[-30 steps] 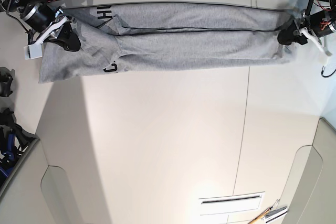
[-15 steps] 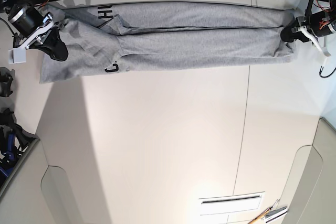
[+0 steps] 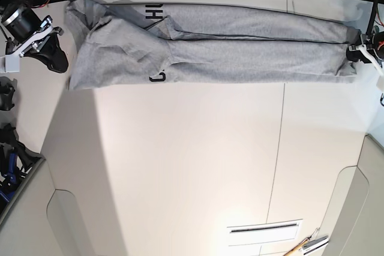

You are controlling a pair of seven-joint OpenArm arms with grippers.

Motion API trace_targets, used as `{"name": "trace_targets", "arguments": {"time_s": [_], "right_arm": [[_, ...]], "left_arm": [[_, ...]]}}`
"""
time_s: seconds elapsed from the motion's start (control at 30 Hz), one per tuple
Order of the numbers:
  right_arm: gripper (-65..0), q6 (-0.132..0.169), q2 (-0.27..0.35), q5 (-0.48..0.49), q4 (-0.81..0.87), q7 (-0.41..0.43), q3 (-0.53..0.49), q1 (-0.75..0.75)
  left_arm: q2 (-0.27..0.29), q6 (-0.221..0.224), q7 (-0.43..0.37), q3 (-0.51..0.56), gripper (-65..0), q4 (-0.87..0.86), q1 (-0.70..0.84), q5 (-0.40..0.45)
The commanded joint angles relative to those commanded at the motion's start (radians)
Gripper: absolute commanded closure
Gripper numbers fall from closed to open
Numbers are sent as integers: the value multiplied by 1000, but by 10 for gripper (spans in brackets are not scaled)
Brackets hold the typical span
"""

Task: Fold the T-shirt properly
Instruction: 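Grasp the strip end with the left gripper and fold it toward the right gripper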

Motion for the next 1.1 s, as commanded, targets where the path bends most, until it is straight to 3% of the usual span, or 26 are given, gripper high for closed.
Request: {"name": "trace_targets", "arguments": {"time_s": [0.13,0.3,0.4,0.47,0.63,0.77,0.97,1.0,1.1], "right_arm": [[0,0,0,-2,0,0,25,0],[0,0,0,-2,0,0,29,0],[0,0,0,-2,0,1,29,0],[0,0,0,-2,0,1,29,0],[0,0,0,-2,0,1,29,0],[0,0,0,-11,0,1,29,0],[0,0,0,-10,0,1,29,0],[0,0,0,-11,0,1,29,0],[0,0,0,-24,0,1,29,0]], "left_arm": [[-57,0,-12,0,0,55,0,5],[-58,0,2,0,0,238,1,51],[-51,5,46,0,0,369,18,-3],[-14,0,45,1,0,471,42,-27],[140,0,40,19,0,640,77,-64],[239,0,28,124,0,658,77,-61],[356,0,-53,378,0,650,77,164],[361,0,-82,409,-35,638,77,205],[363,0,-163,482,-323,571,77,276]]}}
